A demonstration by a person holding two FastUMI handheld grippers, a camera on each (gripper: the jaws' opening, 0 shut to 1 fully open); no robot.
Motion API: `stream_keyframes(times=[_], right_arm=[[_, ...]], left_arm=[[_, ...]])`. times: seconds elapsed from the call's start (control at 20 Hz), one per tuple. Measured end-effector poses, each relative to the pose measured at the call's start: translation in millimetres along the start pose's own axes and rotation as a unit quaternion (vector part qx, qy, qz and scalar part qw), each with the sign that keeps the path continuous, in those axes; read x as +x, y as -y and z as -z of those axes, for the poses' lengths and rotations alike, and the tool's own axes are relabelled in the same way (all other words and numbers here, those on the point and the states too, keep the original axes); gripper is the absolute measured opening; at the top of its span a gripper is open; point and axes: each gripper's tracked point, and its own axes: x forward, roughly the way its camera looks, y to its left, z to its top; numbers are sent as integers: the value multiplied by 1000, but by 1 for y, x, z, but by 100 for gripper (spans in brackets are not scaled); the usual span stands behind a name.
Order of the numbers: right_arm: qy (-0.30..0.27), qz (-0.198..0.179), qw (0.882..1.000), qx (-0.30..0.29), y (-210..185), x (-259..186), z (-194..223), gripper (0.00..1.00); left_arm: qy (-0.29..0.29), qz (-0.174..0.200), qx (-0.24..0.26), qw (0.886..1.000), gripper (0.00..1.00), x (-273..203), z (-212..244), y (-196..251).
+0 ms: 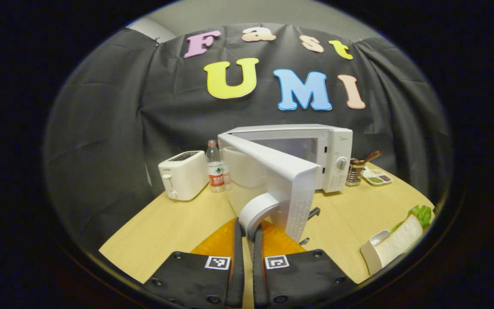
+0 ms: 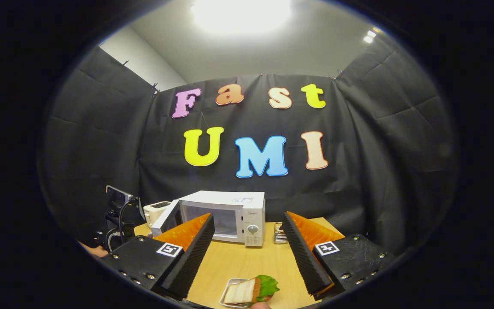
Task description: Open the microwave oven with the left hand, put the food in, and close the microwave oven.
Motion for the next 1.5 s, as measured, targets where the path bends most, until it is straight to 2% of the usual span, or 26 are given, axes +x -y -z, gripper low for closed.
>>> stream_keyframes(times=[0.2,0.5,0.75,0.85,1.0,1.05,1.1,1.15,1.2,1.4,1.5], right_arm=[[3,6,1000,2,-31,7,2,96],[-1,21,1000,7,-66,17,11,96],[-6,22,1000,0,-83,20,12,96],[-10,17,1000,-1,-83,21,13,96],[-25,6,1000,-5,-73,22,18,96],[-30,-1,1000,-4,-70,22,19,97],[-36,-6,999,-4,-64,24,22,97],[-48,-10,999,-2,-57,26,27,96],[-62,-14,998,3,-50,28,34,96],[-101,-20,994,22,-16,35,50,97],[-131,-22,991,29,1,39,66,96]], left_arm=[[2,13,-1,1000,15,-3,3,-33],[11,50,11,999,15,-3,7,-59],[1,59,-8,998,16,-1,11,-85],[-1,54,-17,998,18,-9,11,-92],[21,23,-8,999,24,-33,4,-102],[27,15,-8,999,37,-41,-2,-105],[34,6,-12,999,44,-48,-9,-107],[41,-3,-19,999,62,-58,-15,-107],[52,-14,-25,998,72,-70,-22,-108],[97,-47,-29,994,96,-113,-61,-100],[118,-50,-32,991,95,-132,-83,-89]])
